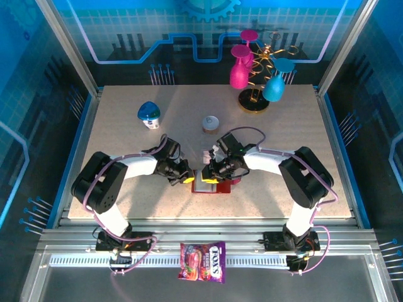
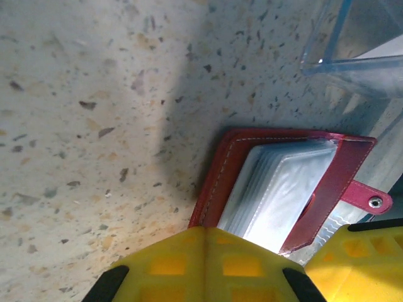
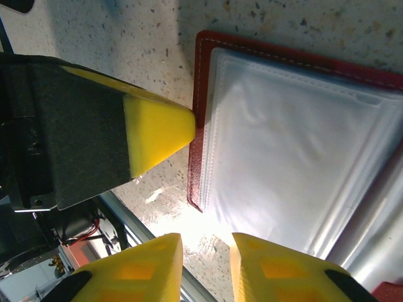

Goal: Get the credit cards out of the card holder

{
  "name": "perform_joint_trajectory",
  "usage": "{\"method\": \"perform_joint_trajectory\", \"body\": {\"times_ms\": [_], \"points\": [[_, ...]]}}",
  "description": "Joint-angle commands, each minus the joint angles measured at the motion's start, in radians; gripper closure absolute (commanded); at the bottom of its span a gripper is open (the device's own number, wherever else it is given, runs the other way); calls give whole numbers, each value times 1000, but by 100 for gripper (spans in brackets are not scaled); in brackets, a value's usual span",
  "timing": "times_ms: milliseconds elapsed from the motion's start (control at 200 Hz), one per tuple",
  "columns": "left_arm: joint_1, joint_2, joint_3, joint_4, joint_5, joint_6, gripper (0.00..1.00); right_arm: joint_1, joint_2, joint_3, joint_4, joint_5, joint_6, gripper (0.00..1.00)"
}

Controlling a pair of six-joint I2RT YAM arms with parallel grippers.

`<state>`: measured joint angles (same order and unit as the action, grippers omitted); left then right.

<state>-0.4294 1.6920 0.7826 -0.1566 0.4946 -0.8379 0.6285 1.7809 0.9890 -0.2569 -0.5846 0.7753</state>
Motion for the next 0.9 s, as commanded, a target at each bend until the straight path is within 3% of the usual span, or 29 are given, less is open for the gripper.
{"method": "perform_joint_trajectory", "body": {"times_ms": [0, 895], "points": [[-6, 18, 8, -39, 6, 15, 96, 12, 28, 17, -24, -8, 2, 71], [2, 46, 38, -117, -34, 75, 97, 5, 50, 35, -110, 71, -38, 63]]}}
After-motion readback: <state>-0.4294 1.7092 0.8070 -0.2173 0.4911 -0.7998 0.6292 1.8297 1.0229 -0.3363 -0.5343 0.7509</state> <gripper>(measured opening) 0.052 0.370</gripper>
